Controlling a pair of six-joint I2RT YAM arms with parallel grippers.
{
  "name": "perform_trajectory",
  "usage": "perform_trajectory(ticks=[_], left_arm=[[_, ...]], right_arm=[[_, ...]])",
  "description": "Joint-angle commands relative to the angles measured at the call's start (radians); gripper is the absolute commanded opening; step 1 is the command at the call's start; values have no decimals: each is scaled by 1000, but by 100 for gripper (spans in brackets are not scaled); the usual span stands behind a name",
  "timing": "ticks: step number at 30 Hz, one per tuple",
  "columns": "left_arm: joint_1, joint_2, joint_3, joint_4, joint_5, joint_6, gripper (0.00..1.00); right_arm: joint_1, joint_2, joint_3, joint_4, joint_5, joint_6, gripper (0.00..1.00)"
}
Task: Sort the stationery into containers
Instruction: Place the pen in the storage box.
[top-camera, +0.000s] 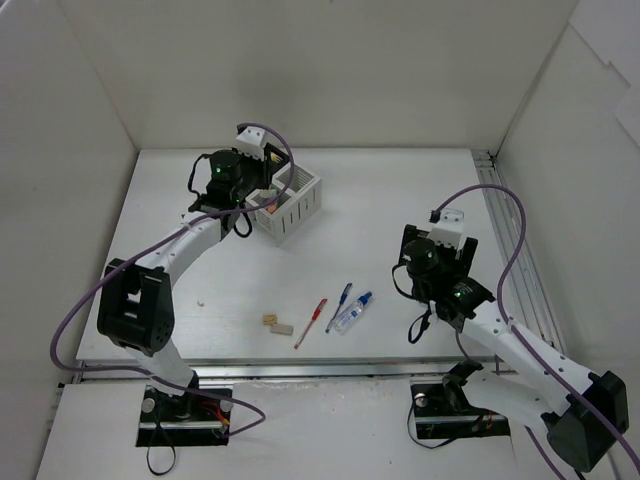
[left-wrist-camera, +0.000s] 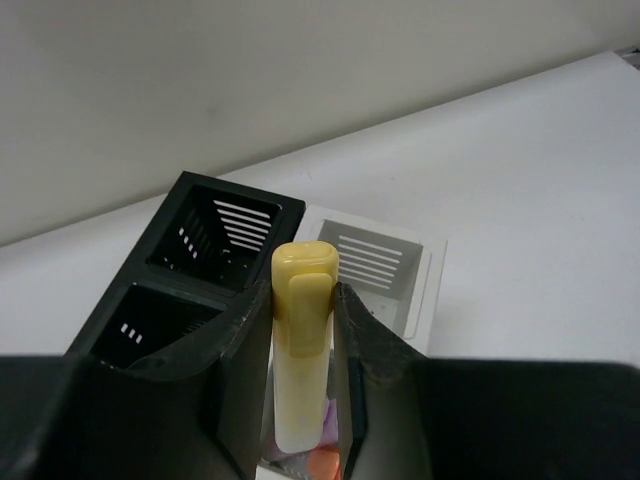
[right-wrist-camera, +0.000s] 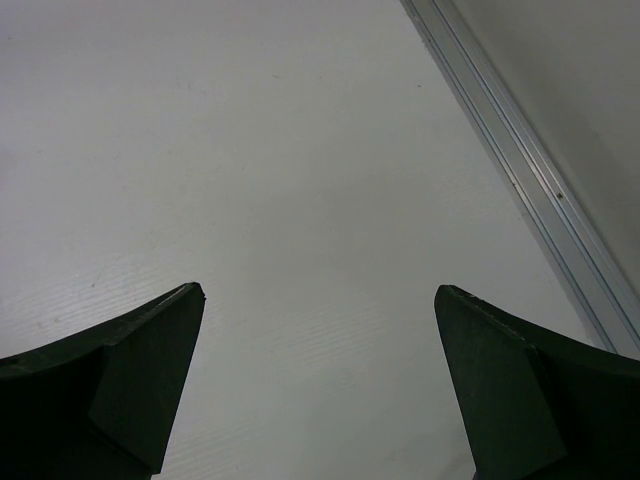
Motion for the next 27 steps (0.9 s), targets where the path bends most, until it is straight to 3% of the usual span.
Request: perform_trajectory(ticks=[1, 10, 26, 27], left_arm=[[24, -33, 12, 235, 82, 32, 0], [24, 25, -97, 416, 77, -20, 0], [24, 7, -293, 544, 60, -103, 0], [24, 4, -307, 547, 60, -108, 4]], right_arm=[[-12, 21, 46, 25, 69, -5, 98], [-10, 55, 57, 25, 65, -17, 98], [-15, 29, 37, 23, 48, -19, 98], [-15, 26, 39, 23, 46, -19, 98]])
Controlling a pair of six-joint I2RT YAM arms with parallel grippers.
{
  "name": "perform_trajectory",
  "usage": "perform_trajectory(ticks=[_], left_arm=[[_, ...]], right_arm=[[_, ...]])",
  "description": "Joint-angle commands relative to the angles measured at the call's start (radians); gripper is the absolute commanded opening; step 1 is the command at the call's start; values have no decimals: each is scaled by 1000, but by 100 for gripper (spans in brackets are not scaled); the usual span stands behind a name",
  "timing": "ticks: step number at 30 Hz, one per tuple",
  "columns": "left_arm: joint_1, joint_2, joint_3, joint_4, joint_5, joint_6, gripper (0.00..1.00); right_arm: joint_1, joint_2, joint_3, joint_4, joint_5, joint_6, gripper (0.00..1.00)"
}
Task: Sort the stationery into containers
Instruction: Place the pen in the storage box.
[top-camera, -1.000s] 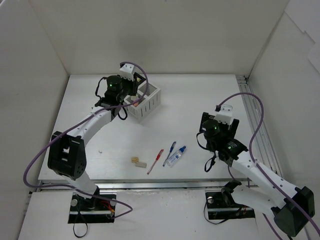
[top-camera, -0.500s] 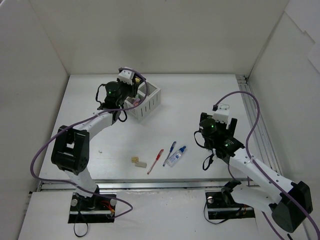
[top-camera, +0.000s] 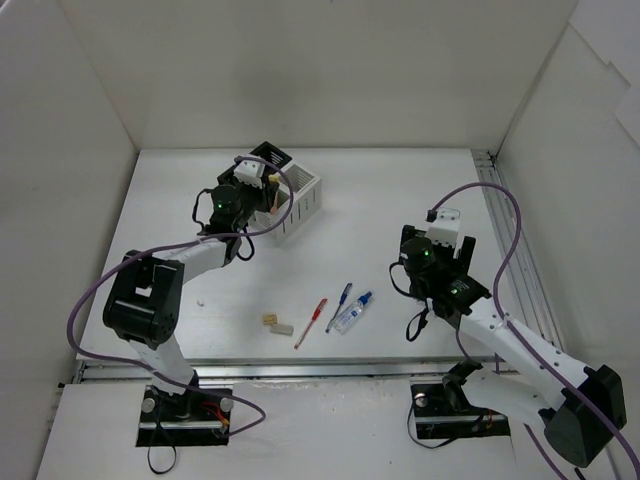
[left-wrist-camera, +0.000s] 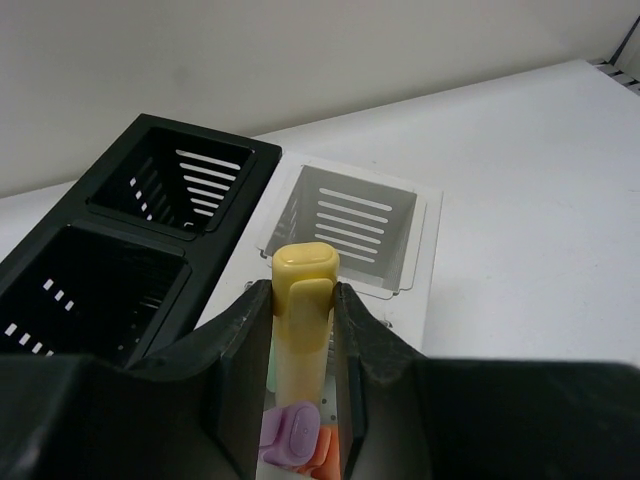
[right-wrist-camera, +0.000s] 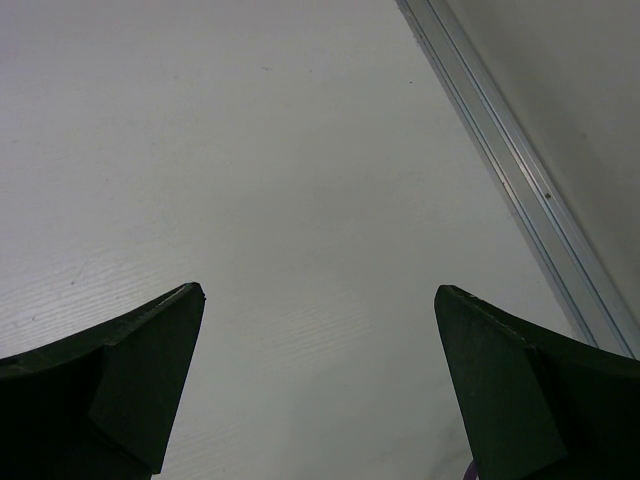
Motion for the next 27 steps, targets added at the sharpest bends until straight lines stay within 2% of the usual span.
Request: perform_trajectory(ticks=[1, 3, 6, 7, 8, 9, 12, 15, 23, 27], left_arm=[[2, -70, -19, 89, -1, -45, 9], [2, -81, -25, 83, -6, -47, 16], [2, -108, -27, 55, 3, -33, 44], [2, -124, -28, 47, 6, -33, 59], [2, -131, -27, 41, 11, -30, 64], [2, -139, -30, 28, 14, -27, 74], [2, -193, -41, 9, 20, -19, 81], [2, -240, -50, -21, 26, -15, 100], [-7, -366, -74, -178, -3, -33, 100], [-30, -418, -76, -229, 9, -41, 100]], right_arm=[[-9, -15, 32, 25, 31, 4, 98], [-9, -27, 31, 25, 22, 2, 98], [-9, -44, 23, 25, 4, 7, 98], [-9, -49, 20, 23, -5, 8, 98], [-10, -59, 17, 23, -15, 10, 98], [-10, -65, 14, 23, -28, 8, 98], [-9, -82, 9, 22, -62, 4, 98], [-9, -95, 8, 22, -87, -6, 98], [-7, -121, -2, 25, -165, -22, 98], [-1, -105, 5, 60, -254, -53, 98]])
